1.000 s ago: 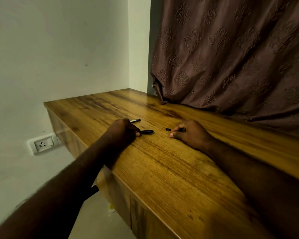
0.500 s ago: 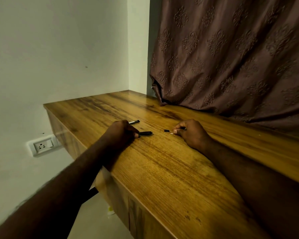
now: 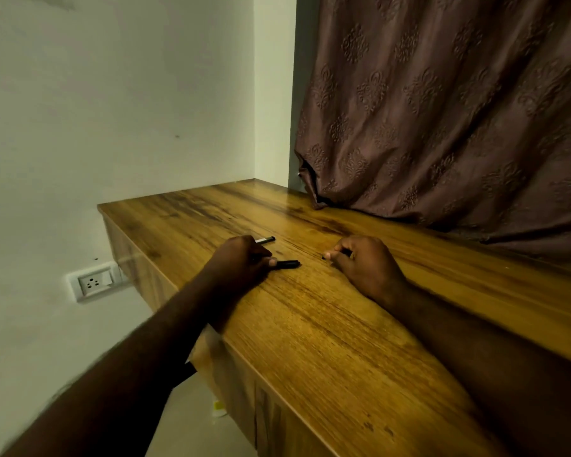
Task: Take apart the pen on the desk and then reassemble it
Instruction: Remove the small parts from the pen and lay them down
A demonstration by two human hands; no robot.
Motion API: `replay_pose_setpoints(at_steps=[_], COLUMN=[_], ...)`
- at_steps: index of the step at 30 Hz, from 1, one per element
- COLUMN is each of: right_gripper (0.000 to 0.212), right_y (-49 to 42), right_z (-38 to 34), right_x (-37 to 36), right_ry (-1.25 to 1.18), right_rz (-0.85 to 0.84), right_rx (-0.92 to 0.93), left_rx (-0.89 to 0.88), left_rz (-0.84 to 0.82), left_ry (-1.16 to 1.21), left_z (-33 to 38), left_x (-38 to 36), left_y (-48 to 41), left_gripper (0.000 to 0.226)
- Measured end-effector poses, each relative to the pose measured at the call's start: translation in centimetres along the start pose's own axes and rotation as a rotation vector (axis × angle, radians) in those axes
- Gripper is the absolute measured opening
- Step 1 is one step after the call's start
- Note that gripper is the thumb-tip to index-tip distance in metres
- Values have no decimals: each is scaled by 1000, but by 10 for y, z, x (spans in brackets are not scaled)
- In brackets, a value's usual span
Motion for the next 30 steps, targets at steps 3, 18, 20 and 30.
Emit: replay_pose_setpoints(at_steps=[3,18,20,30], right_gripper=[27,16,19,19], right_y=[9,7,7,6], right_z=[-26,-44,-42,-43], right_x=[-10,-38,-38,-39], right_ry=[-64,-55,-55,-35], right_rz=[13,-90,-94,-76], right_rx=[72,123,103,84], left_rx=[169,466,461,417], left_rz=[314,29,-28,-15], left_ry=[115,198,155,40], left_z=[-17,-70,-71,-63], left_x=[20,5,0,-4], left_y=[8,-6,-10,-18], left_gripper=[20,35,32,22])
Point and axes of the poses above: each hand's wrist, its own y-axis away from the middle knuckle, its own x-axis out of the back of the hand, z = x × y, the point moved 7 cm from there along -y, towards the middle knuckle, and after that the axes turned 12 degrees about -x, right-handed, at the moved point
